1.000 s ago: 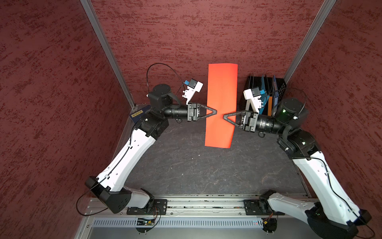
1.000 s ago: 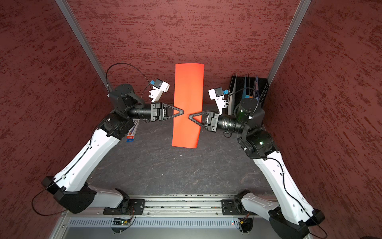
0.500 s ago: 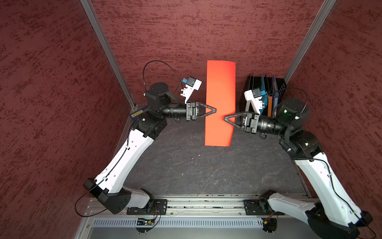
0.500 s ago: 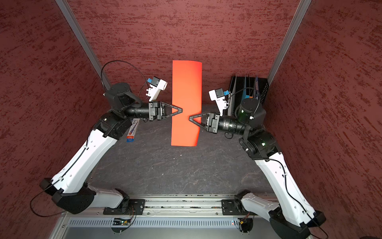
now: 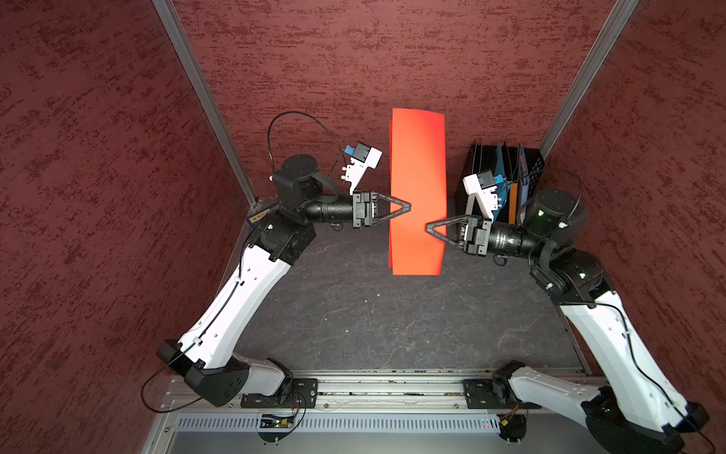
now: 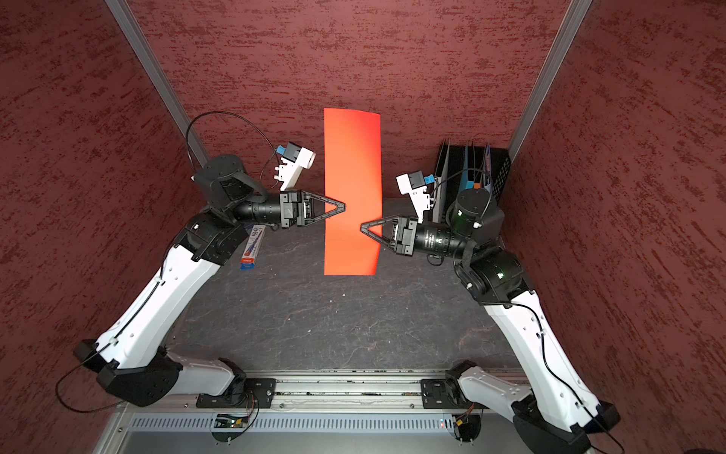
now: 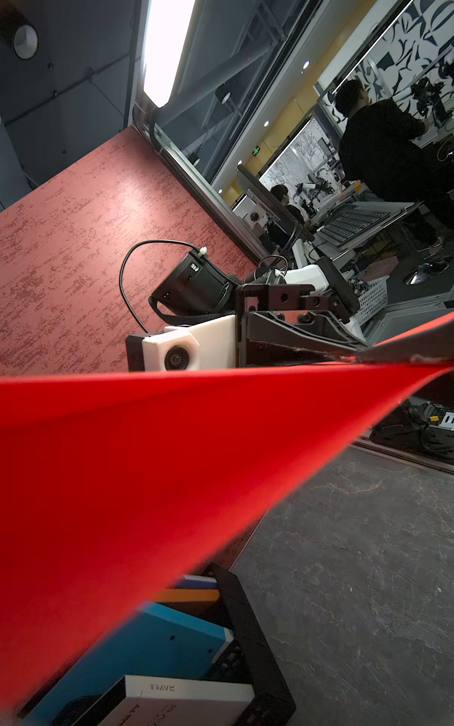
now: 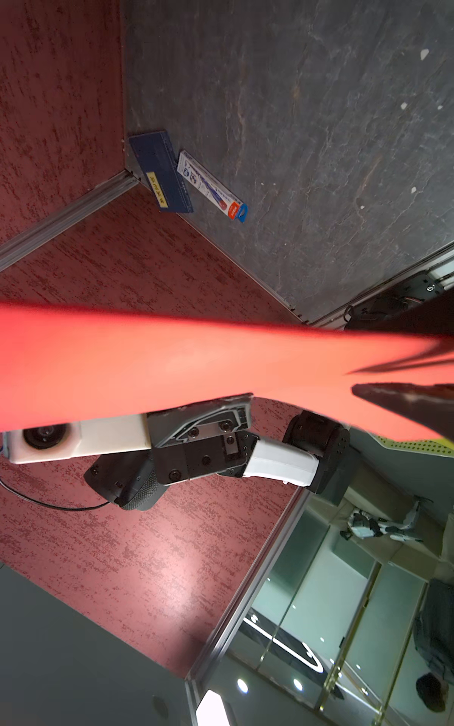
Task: Fold the rectangular paper in half along the long edge
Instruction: Fold the paper.
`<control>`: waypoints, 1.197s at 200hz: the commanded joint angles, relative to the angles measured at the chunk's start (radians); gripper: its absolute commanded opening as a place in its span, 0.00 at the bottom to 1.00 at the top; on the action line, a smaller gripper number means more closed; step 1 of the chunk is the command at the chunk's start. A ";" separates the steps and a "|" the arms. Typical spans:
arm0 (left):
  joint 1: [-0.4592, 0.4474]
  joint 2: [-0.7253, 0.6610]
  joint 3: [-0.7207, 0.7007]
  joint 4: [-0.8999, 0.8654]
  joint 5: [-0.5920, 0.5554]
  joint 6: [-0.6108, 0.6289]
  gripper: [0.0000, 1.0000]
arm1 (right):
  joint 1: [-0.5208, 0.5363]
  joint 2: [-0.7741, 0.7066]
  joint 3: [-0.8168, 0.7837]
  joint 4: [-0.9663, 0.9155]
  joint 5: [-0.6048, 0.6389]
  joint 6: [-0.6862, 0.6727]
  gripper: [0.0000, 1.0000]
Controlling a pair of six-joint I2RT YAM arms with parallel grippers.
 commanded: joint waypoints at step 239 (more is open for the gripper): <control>0.005 0.060 0.151 -0.007 0.001 0.017 0.00 | 0.007 -0.085 -0.111 0.062 -0.101 0.066 0.26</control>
